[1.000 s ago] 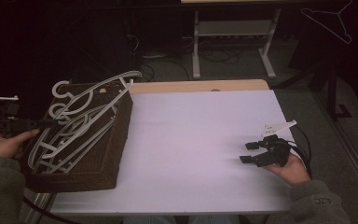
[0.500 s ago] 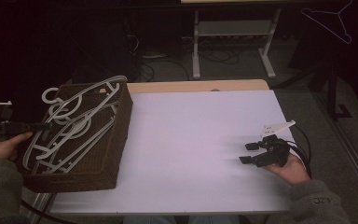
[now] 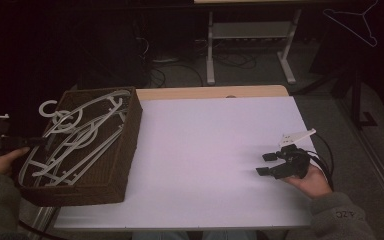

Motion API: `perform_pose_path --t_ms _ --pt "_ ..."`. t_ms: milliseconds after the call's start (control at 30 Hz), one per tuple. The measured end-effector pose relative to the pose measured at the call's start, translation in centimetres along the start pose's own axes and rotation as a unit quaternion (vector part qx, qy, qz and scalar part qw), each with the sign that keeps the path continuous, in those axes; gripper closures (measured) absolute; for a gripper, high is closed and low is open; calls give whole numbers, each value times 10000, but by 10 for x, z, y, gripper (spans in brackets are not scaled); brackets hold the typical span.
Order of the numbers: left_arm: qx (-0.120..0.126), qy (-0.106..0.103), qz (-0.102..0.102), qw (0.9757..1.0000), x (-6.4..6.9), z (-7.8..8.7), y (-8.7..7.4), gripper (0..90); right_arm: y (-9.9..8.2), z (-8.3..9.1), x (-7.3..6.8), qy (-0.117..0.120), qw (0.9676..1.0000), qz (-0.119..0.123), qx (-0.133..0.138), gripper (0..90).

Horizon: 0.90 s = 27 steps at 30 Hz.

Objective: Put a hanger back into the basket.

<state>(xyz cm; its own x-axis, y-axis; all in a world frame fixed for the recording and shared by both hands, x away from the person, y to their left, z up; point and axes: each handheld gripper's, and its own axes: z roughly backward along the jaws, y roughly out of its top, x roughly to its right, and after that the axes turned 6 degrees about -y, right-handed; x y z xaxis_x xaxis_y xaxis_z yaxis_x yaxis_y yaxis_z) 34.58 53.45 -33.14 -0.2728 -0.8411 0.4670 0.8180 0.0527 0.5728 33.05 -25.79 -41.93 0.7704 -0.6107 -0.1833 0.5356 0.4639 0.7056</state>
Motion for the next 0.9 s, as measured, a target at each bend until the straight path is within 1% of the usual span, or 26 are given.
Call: perform_pose_path --t_ms 67,133,200,233,267,300,333,367,467,600,633,700,733,833,900 --pt "-29 12 -49 10000 2 -3 1 819 0 -1 0 7 10000 -8 -29 301" --pt "-99 59 -49 9999 3 -8 1 817 1 -2 0 24 10000 6 -21 301" --pt "-179 112 -139 9997 2 -11 0 818 2 -3 -1 29 10000 10 -47 300" --pt "-166 78 -82 9998 2 -13 -1 813 2 -4 -1 33 10000 18 -43 300" --pt "-221 38 -77 9997 1 -14 -2 802 2 -4 -1 35 10000 13 -49 299" --pt "-175 89 -131 9997 2 -14 -2 781 2 -4 -1 34 10000 3 -50 298" --pt "-90 111 -122 9998 3 -12 -1 713 2 -4 0 29 10000 8 -49 297" --pt "-30 83 -93 9999 5 -11 -1 699 2 -4 -1 22 10000 5 -42 295" --pt "22 93 -268 9996 14 -7 3 673 2 -3 -1 9 10000 -2 -39 293" --pt "112 -62 -540 9985 31 -3 6 650 2 -1 -1 -48 10000 -8 8 285" --pt "164 -140 -588 9980 35 -2 6 649 2 0 -1 -54 10000 -27 32 283" --pt "162 -216 -694 9972 44 -3 6 639 2 1 -1 -75 10000 -30 48 280" --pt "128 -256 -798 9964 47 -3 6 633 2 2 -1 -95 9999 -29 58 278" --pt "124 -329 -872 9956 56 -5 4 604 2 4 -1 -121 9999 -48 110 270" --pt "140 -386 -879 9953 60 -7 2 592 1 5 -1 -157 9998 -56 141 261"
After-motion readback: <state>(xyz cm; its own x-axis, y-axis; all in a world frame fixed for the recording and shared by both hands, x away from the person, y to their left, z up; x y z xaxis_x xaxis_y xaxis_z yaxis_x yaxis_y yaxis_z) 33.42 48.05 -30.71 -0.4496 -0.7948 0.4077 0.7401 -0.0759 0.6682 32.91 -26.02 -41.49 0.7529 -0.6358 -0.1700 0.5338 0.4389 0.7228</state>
